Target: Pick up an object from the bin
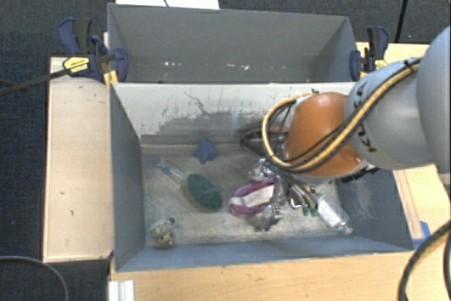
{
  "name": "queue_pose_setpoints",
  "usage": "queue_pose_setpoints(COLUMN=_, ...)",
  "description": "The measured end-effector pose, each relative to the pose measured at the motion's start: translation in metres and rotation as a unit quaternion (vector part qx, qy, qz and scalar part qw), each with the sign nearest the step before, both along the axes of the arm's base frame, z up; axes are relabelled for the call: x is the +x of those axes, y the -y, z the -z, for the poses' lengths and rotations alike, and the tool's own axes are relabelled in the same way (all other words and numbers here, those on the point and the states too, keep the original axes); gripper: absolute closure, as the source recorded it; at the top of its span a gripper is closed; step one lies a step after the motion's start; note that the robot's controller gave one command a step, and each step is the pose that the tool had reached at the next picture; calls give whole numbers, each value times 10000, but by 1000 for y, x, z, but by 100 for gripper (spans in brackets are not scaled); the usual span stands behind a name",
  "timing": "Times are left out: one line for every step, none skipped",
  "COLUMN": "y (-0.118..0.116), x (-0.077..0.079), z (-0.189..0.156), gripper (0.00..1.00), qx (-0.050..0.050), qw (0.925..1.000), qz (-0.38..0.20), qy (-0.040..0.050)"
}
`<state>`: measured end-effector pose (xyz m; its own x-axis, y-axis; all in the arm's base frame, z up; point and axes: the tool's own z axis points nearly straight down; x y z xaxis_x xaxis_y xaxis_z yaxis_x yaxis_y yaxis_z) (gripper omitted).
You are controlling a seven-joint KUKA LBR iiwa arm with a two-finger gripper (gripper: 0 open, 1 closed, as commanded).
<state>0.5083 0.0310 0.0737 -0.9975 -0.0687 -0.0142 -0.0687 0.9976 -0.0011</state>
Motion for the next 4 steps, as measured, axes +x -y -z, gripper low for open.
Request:
queue_pose_setpoints(y=0, x=2, z=-2, gripper=0, qx=4, qw=10000, qz=33, qy=-27)
queue_pose_setpoints(y=0, x=3, z=-3, gripper=0, qx=8, qw=10000, qz=64, qy=-31)
queue_pose_setpoints(y=0, x=5, z=-4, gripper=100, qx=12, qw=10000, qz=76, qy=-8)
queue_pose_setpoints(y=0, x=7, z=-52, gripper=100, qx=7, qw=9999, qz=101, qy=-39)
